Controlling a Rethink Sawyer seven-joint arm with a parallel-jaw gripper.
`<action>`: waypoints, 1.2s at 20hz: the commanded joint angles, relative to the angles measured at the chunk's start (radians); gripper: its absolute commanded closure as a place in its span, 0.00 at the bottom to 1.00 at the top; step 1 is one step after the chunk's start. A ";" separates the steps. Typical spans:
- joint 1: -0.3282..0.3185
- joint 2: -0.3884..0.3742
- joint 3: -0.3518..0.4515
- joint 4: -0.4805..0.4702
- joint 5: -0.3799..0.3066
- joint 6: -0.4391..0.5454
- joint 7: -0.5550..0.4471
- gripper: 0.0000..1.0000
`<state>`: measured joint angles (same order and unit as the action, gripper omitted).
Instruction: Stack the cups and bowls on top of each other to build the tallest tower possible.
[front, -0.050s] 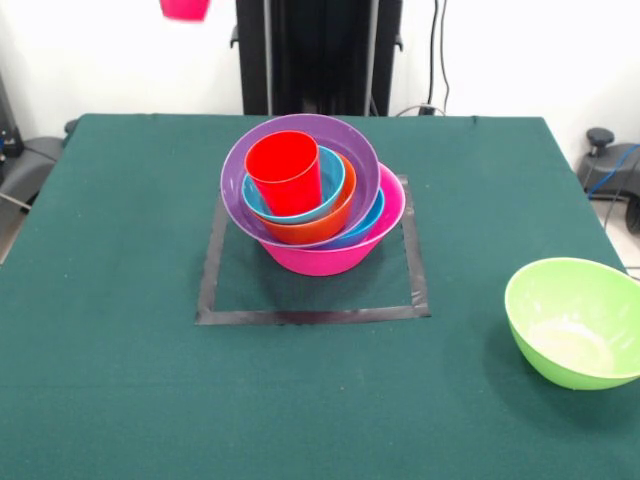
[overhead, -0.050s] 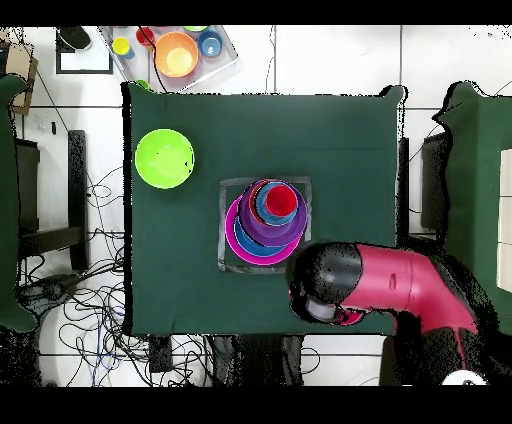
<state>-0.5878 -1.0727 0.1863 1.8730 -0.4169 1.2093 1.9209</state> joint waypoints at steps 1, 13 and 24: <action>0.003 0.030 0.170 -0.102 0.079 0.076 -0.225 1.00; 0.133 0.332 0.177 -0.255 0.135 -0.223 -0.003 1.00; 0.249 0.419 0.170 -0.457 0.102 -0.048 -0.039 1.00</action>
<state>-0.4111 -0.7424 0.3108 1.5747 -0.2706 1.0203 1.9156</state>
